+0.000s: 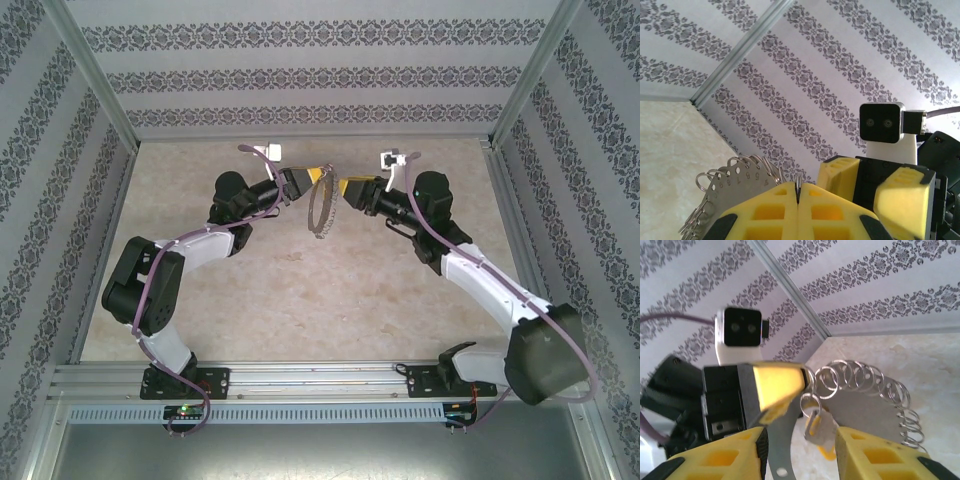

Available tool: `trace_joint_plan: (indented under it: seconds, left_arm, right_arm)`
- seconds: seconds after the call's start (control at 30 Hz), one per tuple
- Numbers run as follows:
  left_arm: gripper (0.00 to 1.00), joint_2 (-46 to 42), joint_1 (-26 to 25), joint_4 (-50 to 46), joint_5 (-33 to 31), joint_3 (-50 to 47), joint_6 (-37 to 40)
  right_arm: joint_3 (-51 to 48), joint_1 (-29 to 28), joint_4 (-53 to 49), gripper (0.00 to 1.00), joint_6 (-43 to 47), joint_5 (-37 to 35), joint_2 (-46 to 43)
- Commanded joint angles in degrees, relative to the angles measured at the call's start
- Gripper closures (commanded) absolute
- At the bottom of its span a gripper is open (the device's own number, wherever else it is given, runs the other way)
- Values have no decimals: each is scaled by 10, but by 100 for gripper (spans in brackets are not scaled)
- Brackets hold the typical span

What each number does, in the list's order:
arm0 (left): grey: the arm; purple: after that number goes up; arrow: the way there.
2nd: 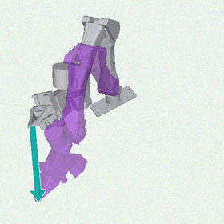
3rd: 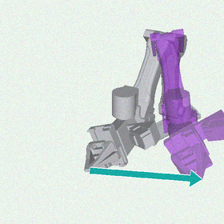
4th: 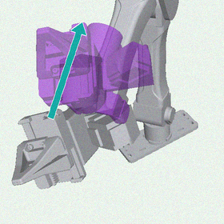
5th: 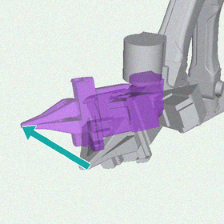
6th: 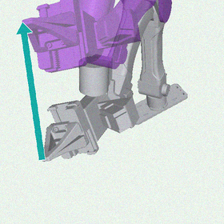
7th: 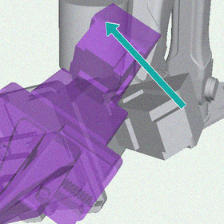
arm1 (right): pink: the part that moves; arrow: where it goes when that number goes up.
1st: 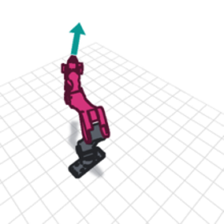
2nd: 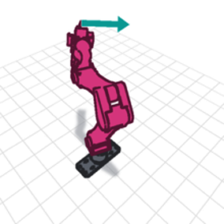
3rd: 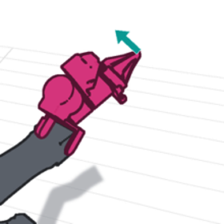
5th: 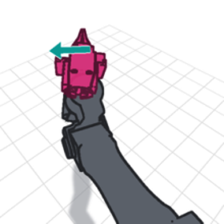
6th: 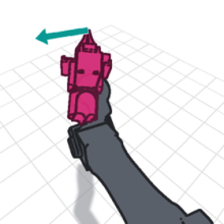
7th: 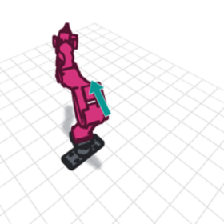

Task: Put the keys on the keyring

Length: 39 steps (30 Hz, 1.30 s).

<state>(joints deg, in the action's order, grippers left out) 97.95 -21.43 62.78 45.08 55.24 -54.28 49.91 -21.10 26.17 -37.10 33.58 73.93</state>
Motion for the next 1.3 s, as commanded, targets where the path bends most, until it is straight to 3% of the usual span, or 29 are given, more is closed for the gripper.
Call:
trace_joint_plan:
  seconds: [0.0, 0.27, 0.57, 1.27]
  left_arm:
    - [100, 3, -7, 60, -37, -2, -28]
    - [100, 13, -9, 88, -51, -6, -68]
    - [100, 12, -13, 87, -47, -7, -69]
    - [100, 11, -16, 92, -41, -6, -67]
  right_arm:
    - [27, 6, 82, 59, -79, 23, 27]
    - [44, 7, 162, 61, -152, 34, 91]
    - [57, -3, 201, 70, -175, 35, 126]
    - [57, -23, 219, 69, -182, 37, 156]
